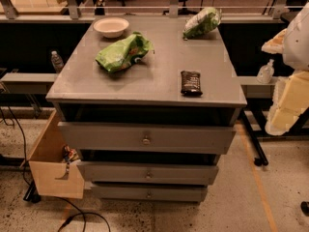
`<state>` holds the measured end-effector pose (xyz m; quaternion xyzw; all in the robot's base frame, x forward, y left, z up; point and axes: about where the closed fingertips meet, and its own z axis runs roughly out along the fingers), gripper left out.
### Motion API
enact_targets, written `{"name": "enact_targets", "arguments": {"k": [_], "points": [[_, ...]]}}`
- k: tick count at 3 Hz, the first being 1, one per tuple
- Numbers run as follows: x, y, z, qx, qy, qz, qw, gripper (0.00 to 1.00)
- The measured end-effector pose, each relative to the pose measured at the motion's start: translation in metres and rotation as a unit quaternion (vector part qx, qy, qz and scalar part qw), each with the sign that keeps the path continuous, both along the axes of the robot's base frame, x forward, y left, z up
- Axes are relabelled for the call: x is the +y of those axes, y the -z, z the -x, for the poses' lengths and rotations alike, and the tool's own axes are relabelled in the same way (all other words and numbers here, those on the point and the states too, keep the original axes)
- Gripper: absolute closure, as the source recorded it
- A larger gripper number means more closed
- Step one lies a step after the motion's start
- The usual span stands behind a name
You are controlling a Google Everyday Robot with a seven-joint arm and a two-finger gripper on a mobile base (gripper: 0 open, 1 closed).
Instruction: Open top drawer
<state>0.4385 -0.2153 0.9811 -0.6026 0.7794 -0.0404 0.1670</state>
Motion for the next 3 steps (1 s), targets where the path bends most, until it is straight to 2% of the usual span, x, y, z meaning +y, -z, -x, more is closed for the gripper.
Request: {"name": "enact_targets", "arguments": {"k": [1,2,3], "points": [[0.0,0.0,0.0,0.0,0.0,0.0,1.0,0.0],[0.007,0.031,0.012,0.02,-0.025,-0.012,0.9994,0.0],[0.026,0.095,0.03,0.058,-0.069,-0.04,0.9951,0.0]]}}
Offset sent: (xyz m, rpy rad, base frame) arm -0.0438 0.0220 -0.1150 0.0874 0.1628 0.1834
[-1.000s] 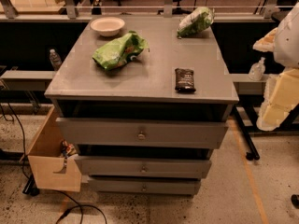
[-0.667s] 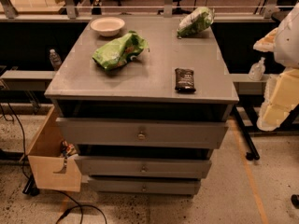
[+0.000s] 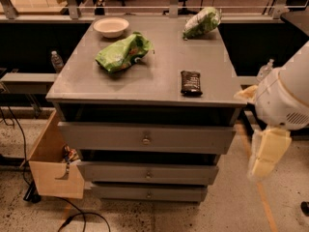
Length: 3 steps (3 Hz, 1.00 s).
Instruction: Open top drawer
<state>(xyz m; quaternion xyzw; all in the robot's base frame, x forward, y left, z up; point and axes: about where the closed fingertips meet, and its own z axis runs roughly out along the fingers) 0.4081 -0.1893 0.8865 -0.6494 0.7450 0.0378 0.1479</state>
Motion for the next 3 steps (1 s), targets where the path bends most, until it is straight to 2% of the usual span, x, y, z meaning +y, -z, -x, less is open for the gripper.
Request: {"name": "enact_targets", "arguments": {"k": [1,2,3], "points": [[0.024,0.062,0.012,0.029,-0.035,-0.028,0.9986,0.0],[0.025,0.062,0.011,0.029,-0.036,-0.029,0.9985,0.0],[0.038,0.09,-0.01,0.029,-0.049,-0.035,0.9978,0.0]]}}
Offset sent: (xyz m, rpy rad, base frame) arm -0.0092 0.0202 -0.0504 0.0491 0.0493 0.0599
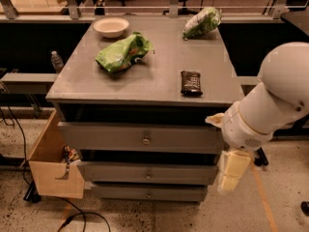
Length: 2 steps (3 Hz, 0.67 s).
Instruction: Open top drawer
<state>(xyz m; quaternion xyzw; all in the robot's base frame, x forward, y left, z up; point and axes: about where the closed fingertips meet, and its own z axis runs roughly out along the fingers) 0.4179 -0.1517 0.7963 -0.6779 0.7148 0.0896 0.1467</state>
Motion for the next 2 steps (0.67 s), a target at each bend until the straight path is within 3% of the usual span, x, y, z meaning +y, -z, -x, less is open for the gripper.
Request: {"name": "enact_targets", "arguments": {"k": [2], "points": [[0.028,0.044,-0.058,-0.035,-0.011,-0.008,0.9993,0.0]]}}
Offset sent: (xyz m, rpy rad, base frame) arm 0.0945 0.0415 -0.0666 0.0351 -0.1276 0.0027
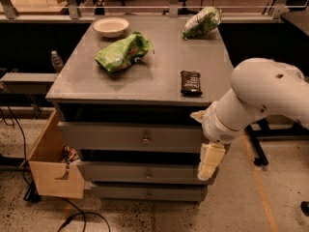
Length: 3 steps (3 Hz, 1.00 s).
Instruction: Open top drawer
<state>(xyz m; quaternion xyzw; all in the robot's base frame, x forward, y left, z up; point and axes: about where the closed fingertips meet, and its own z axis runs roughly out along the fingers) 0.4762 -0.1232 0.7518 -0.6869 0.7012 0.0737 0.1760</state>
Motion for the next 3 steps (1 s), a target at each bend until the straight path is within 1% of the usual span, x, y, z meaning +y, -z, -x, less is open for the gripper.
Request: {"name": "enact_targets", "arguments": {"k": [1,2,3], "points": [[0.006,0.018,-0.022,-0.007,0.008,-0.008,0.9999,0.0],[0.01,0.039,-0.043,-0.002,0.017,-0.013,0.9998,0.0],[0.013,0.06,-0.059,0.009,0.027,-0.015,0.9995,0.0]]}}
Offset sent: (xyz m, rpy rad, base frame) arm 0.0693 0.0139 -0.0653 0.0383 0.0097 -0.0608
